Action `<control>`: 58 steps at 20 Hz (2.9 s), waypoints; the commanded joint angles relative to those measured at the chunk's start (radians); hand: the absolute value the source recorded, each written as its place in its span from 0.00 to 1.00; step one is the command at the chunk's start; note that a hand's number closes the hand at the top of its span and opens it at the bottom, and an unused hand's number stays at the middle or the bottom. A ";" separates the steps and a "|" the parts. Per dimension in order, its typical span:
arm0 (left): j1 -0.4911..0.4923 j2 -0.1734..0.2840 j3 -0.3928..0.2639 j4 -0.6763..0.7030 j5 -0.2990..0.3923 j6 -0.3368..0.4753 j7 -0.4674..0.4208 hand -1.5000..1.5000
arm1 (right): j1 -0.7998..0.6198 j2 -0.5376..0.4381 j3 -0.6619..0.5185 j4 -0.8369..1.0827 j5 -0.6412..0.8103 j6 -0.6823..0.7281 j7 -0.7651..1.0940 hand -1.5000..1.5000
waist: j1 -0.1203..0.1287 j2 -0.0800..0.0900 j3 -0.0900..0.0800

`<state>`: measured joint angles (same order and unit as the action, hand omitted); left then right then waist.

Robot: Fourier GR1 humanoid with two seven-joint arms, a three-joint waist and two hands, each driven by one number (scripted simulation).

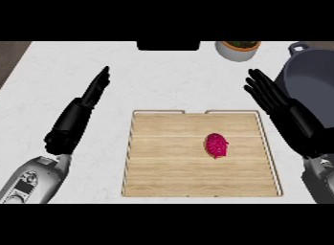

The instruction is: Pick the cupcake from the tray and place it in the pot

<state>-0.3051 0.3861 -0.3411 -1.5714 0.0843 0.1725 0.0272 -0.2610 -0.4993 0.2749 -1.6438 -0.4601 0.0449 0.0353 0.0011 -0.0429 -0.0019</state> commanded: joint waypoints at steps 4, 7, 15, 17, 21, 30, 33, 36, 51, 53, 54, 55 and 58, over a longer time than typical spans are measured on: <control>0.036 0.010 0.184 -0.018 0.070 0.105 0.060 0.50 | 0.083 0.002 -0.169 0.091 0.155 -0.240 -0.148 1.00 | 0.001 0.039 0.004; 0.062 -0.010 0.195 0.005 0.093 0.123 0.080 0.50 | 0.099 -0.308 -0.104 0.134 0.450 -0.205 -0.099 1.00 | 0.002 0.049 -0.035; 0.123 -0.024 0.282 -0.016 0.153 0.129 0.118 0.50 | 0.281 0.155 -0.141 0.175 0.486 -0.631 -0.476 0.00 | -0.003 0.042 0.002; 0.080 -0.053 0.272 0.020 0.121 0.150 0.139 0.50 | 0.365 0.063 -0.161 -0.005 0.472 -0.561 -0.408 0.00 | -0.016 0.041 0.002; 0.106 -0.014 0.301 -0.101 0.150 0.126 0.215 0.50 | 0.309 -0.031 -0.074 -0.119 0.579 -0.501 -0.098 0.00 | -0.002 0.040 0.001; 0.143 -0.036 0.286 -0.057 0.139 0.094 0.128 0.50 | 0.146 -0.245 0.098 -0.228 0.636 -0.165 0.453 0.00 | 0.028 0.045 -0.004; 0.046 -0.032 0.298 -0.024 0.141 0.105 0.186 0.50 | 0.032 -0.217 0.164 -0.195 0.650 -0.069 0.590 0.00 | 0.023 0.049 -0.001; 0.127 -0.073 0.276 -0.030 0.118 0.110 0.120 0.50 | -0.042 -0.153 0.227 -0.248 0.653 -0.005 0.770 0.00 | 0.021 0.044 -0.001; 0.122 -0.080 0.375 -0.049 0.096 0.040 0.156 0.50 | -0.044 0.164 0.237 -0.038 0.885 0.078 0.834 0.00 | 0.002 0.043 0.002; 0.089 -0.089 0.382 -0.024 0.088 0.038 0.158 0.50 | -0.002 0.146 0.226 -0.114 0.905 0.105 0.887 0.00 | -0.004 0.042 0.002; 0.114 -0.108 0.366 -0.043 0.069 0.041 0.156 0.50 | -0.046 0.185 0.205 -0.006 0.929 0.105 0.821 0.00 | 0.001 0.043 0.002; 0.162 -0.132 0.314 -0.108 0.018 0.086 0.183 0.50 | -0.057 0.209 0.224 -0.029 0.946 0.108 0.887 0.00 | 0.003 0.042 0.002; 0.156 -0.143 0.352 -0.067 0.035 0.036 0.145 0.50 | 0.028 0.206 0.188 -0.022 0.975 0.114 0.758 0.00 | 0.000 0.042 0.002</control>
<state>-0.1783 0.2775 0.0257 -1.6245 0.1496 0.2139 0.1862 -0.2848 -0.3176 0.4745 -1.6831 0.4604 0.1556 0.8531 0.0017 -0.0004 -0.0001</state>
